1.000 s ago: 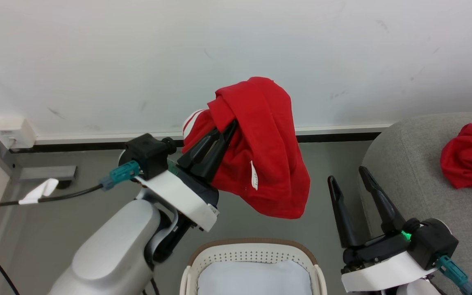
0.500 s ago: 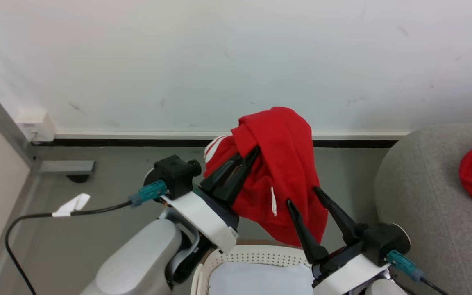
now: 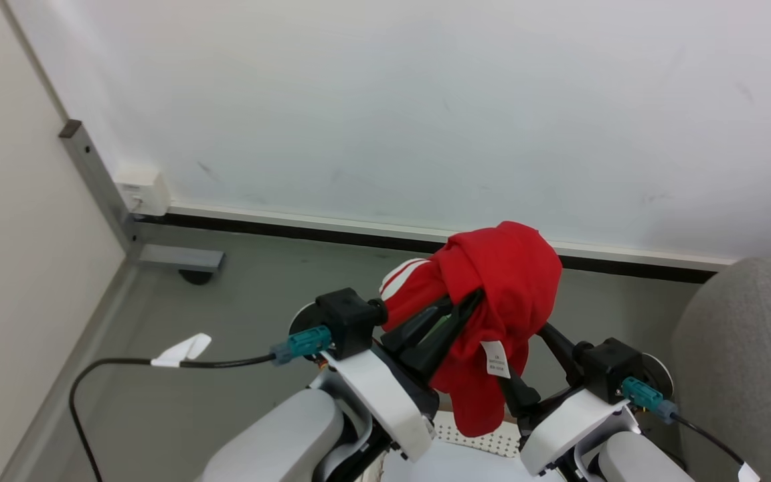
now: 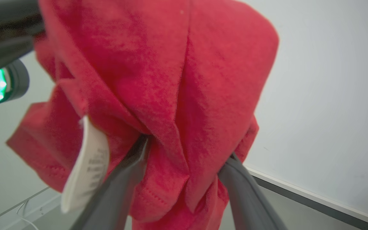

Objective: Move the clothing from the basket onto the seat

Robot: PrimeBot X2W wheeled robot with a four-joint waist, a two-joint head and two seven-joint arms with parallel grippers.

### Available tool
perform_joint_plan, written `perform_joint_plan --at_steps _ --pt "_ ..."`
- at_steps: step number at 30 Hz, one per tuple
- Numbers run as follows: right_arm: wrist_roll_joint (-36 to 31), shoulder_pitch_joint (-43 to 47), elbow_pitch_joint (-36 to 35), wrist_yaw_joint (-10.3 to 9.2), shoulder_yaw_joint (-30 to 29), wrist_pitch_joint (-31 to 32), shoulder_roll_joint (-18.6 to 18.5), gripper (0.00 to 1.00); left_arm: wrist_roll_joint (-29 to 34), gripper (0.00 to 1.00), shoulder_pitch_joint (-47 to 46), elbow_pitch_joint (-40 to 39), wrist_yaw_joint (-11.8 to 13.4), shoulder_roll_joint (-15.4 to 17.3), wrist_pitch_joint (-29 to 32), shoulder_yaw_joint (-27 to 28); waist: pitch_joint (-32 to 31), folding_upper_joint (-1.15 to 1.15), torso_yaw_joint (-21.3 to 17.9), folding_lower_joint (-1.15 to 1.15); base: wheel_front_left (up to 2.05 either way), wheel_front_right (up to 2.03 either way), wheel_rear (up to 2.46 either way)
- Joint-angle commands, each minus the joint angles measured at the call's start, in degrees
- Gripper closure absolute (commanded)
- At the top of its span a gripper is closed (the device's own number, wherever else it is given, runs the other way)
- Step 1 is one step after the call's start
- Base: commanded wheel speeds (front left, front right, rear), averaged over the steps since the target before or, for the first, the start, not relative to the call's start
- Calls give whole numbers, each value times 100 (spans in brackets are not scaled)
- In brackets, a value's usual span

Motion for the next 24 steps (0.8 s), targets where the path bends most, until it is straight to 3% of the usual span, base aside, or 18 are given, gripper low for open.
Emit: perform_joint_plan --at_steps 1,3,4,6,24 --pt "56 -109 49 -13 46 -13 -70 0 -34 100 68 21 -23 -14 -1 -41 -36 0 128 0 0 0 0" --pt "132 -145 84 -13 88 -13 -71 0 -67 100 72 35 -30 -40 13 -106 -55 0 204 0 0 0 0" --pt "163 -152 95 -13 108 -13 -68 17 -80 100 78 46 -33 -41 20 -130 -63 0 233 0 0 0 0" --pt "184 -190 67 -13 119 -13 -78 100 -95 100 80 69 -39 -40 28 -170 -70 0 281 0 0 0 0" --pt "160 107 -224 -13 -15 -13 -63 100 -158 100 129 178 3 71 -40 -108 -38 0 152 0 0 0 0"
